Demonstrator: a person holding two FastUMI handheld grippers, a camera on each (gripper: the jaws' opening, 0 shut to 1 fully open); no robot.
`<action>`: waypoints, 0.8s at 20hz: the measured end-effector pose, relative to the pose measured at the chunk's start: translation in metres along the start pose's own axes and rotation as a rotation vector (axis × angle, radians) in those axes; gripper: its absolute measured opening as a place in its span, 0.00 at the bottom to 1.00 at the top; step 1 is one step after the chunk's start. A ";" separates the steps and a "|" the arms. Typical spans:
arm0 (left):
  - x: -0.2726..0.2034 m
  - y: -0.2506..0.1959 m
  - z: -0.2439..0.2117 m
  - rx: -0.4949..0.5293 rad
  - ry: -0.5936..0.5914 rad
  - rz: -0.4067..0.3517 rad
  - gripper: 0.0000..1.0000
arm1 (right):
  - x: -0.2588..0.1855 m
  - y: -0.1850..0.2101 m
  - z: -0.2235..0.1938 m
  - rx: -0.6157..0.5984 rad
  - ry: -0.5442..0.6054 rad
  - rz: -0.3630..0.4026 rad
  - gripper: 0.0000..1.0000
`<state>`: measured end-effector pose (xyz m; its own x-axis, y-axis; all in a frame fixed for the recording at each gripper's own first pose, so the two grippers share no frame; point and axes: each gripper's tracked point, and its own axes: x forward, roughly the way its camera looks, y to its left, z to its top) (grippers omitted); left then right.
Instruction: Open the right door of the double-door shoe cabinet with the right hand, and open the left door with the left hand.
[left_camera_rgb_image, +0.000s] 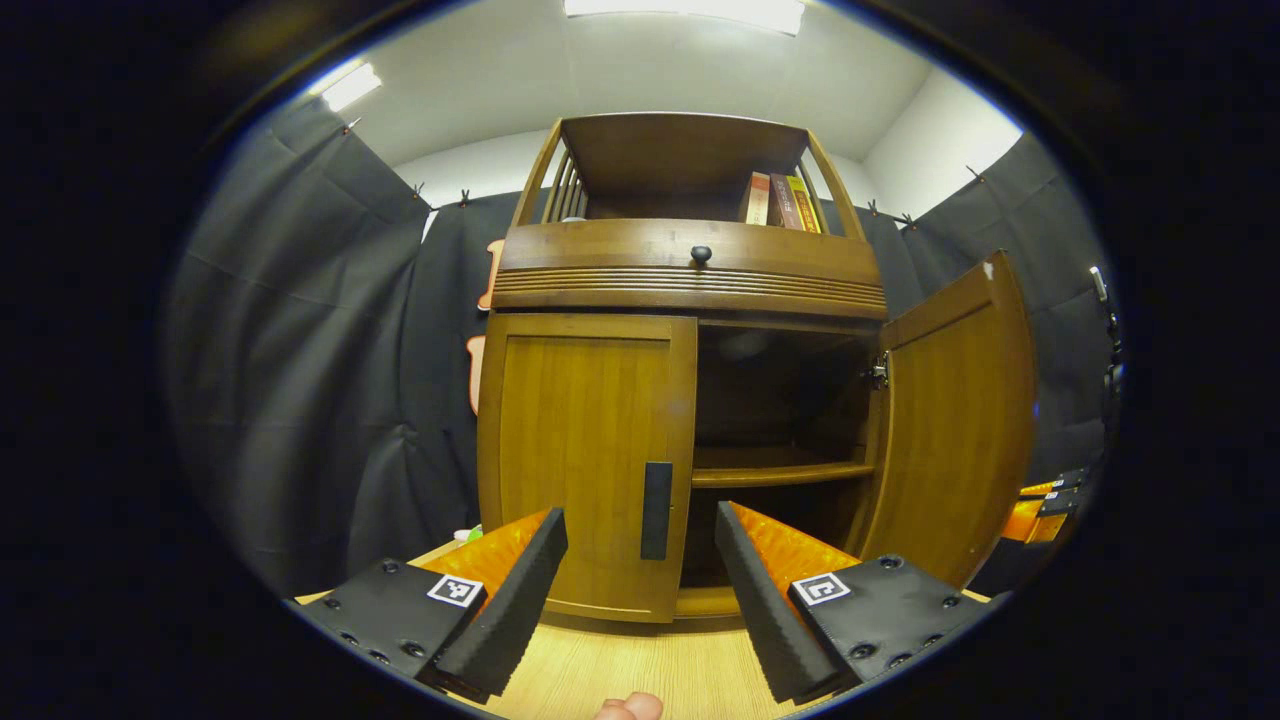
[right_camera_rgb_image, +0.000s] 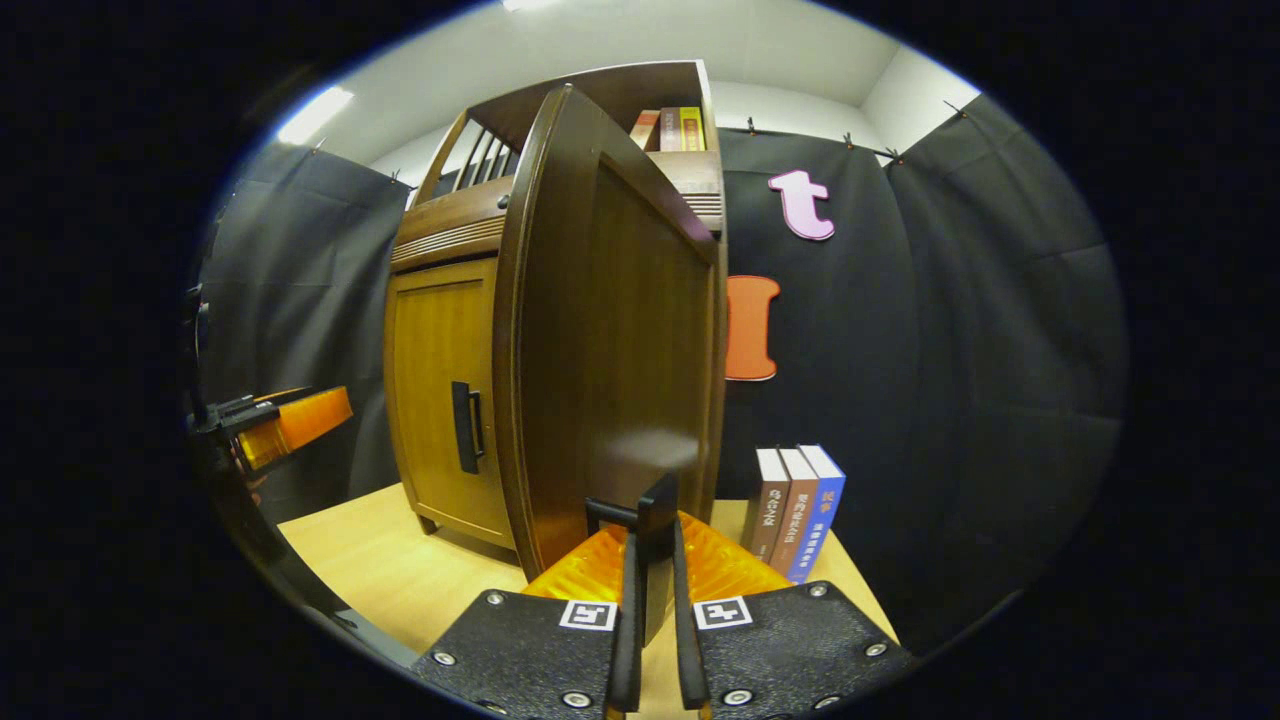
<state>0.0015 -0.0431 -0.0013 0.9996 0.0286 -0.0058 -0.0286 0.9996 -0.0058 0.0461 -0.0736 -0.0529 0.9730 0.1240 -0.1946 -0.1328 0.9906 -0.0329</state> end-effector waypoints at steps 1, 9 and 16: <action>-0.001 0.000 -0.001 0.000 0.006 0.005 0.95 | -0.002 -0.008 -0.001 0.010 0.001 -0.010 0.13; -0.011 0.005 -0.002 0.011 0.012 0.026 0.95 | -0.012 -0.045 -0.008 -0.074 -0.017 0.025 0.08; -0.012 0.007 -0.003 -0.004 0.018 0.014 0.95 | -0.013 -0.065 -0.008 -0.137 -0.033 0.119 0.08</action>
<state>-0.0112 -0.0363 -0.0047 0.9988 0.0422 -0.0243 -0.0425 0.9990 -0.0098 0.0407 -0.1405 -0.0563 0.9541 0.2442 -0.1732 -0.2700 0.9518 -0.1457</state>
